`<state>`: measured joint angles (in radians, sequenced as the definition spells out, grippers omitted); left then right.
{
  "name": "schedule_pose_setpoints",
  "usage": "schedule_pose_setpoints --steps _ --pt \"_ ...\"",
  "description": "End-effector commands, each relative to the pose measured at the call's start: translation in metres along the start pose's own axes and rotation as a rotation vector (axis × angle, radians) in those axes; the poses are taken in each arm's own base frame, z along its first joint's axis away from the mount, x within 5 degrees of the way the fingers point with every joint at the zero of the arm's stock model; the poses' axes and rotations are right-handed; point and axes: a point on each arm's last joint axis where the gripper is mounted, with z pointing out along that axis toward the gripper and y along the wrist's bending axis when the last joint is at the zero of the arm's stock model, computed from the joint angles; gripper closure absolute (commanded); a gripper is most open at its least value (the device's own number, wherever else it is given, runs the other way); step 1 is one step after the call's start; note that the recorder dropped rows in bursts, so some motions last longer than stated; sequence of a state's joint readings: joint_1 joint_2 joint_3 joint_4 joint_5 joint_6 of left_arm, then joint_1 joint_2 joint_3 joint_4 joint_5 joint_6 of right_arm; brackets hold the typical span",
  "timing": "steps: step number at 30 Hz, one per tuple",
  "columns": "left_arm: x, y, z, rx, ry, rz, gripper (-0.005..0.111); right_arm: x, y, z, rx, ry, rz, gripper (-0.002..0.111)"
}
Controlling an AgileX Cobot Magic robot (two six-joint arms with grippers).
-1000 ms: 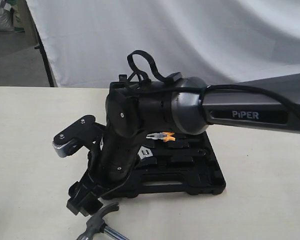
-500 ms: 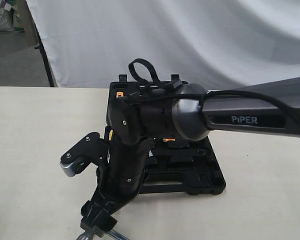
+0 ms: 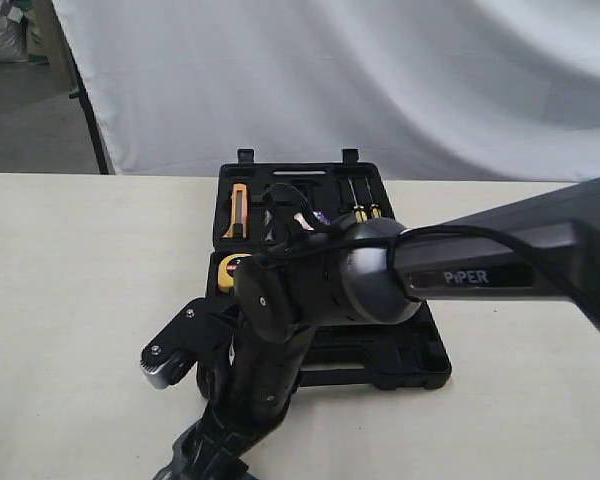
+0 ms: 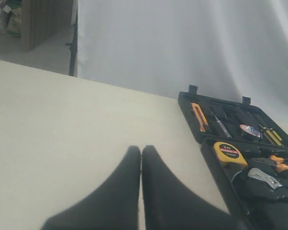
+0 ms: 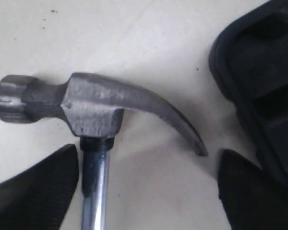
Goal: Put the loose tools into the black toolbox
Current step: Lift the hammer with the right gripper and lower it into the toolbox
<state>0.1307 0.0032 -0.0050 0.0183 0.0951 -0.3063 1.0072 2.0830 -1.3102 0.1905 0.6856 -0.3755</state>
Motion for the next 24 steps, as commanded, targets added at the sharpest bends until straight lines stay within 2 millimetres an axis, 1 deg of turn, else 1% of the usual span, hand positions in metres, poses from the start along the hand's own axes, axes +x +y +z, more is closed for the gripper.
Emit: schedule_pose_setpoints --steps 1,2,4,10,14,17,21,24 --pt "-0.002 0.001 0.000 -0.021 -0.020 0.000 0.106 0.007 -0.001 0.017 -0.018 0.049 0.002 0.069" --pt "-0.002 0.001 0.000 -0.021 -0.020 0.000 0.106 0.006 -0.001 0.015 -0.017 0.044 0.001 0.088" --pt "-0.002 0.001 0.000 -0.021 -0.020 0.000 0.106 0.006 0.000 0.011 -0.017 0.042 0.004 0.108" --pt "-0.002 0.001 0.000 -0.021 -0.020 0.000 0.106 0.010 0.006 -0.010 -0.060 0.089 0.014 0.109" --pt "-0.002 0.001 0.000 -0.021 -0.020 0.000 0.106 0.010 0.010 -0.032 -0.073 0.086 0.009 0.109" --pt "-0.002 0.001 0.000 -0.021 -0.020 0.000 0.106 0.008 0.012 -0.051 -0.063 0.041 0.002 0.109" --pt "-0.002 0.001 0.000 -0.021 -0.020 0.000 0.106 0.007 0.011 -0.077 -0.007 -0.014 -0.041 0.109" --pt "-0.002 0.001 0.000 -0.021 -0.020 0.000 0.106 0.008 0.006 -0.092 0.076 -0.032 -0.104 0.109"
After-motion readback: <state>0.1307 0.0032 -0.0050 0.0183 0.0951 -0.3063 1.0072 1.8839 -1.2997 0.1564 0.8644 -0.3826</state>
